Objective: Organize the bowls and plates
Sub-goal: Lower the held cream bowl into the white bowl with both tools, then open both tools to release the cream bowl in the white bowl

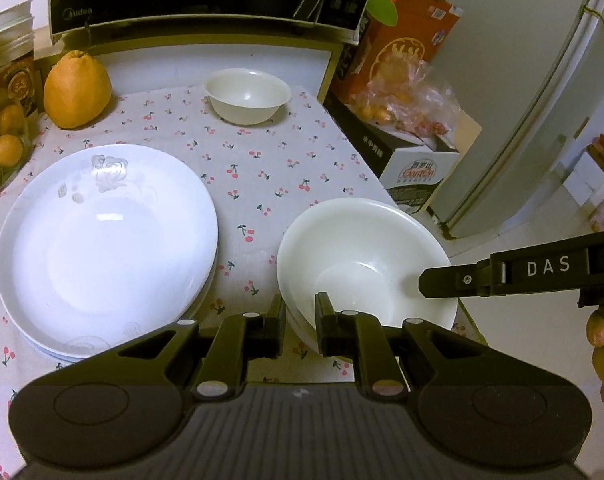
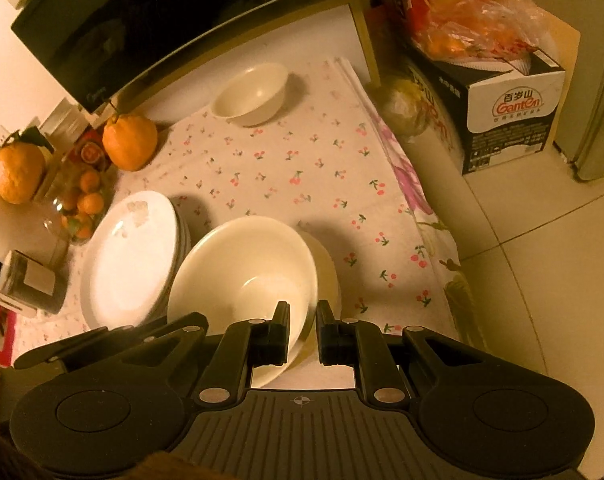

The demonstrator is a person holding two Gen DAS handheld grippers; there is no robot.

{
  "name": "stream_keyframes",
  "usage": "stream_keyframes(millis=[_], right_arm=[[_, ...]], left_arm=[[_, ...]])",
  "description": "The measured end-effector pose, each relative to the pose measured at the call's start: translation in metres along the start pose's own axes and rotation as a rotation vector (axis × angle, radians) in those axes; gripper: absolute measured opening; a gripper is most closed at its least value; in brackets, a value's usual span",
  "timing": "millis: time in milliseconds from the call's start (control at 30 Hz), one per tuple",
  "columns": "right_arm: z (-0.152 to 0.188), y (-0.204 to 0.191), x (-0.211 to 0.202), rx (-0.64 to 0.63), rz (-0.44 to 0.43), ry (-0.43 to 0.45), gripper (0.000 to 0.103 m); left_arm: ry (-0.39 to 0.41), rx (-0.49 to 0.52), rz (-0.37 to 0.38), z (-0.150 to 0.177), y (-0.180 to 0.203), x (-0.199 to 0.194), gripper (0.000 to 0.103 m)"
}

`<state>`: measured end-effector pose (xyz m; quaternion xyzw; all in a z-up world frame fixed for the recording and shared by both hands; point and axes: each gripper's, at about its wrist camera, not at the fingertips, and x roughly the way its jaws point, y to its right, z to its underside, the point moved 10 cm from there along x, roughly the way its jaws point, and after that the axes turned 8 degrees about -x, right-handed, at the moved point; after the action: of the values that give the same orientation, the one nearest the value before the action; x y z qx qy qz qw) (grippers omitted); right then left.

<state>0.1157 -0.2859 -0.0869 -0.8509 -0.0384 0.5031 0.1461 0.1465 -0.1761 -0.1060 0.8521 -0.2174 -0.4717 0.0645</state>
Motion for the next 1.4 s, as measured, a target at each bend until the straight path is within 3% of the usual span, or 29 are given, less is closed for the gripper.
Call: stream_keyframes(millis=[833, 1067, 1400], right_arm=[[-0.001, 0.010, 0.003, -0.021, 0.043, -0.007, 0.017], [-0.002, 0.012, 0.004, -0.001, 0.034, -0.013, 0.019], [-0.005, 0.016, 0.000, 0.057, 0.003, -0.002, 0.051]], left_arm=[[-0.023, 0.042, -0.039, 0.005, 0.001, 0.009, 0.015], [-0.027, 0.039, -0.049, 0.004, 0.000, 0.010, 0.029], [-0.029, 0.047, -0.039, 0.003, 0.003, 0.008, 0.049]])
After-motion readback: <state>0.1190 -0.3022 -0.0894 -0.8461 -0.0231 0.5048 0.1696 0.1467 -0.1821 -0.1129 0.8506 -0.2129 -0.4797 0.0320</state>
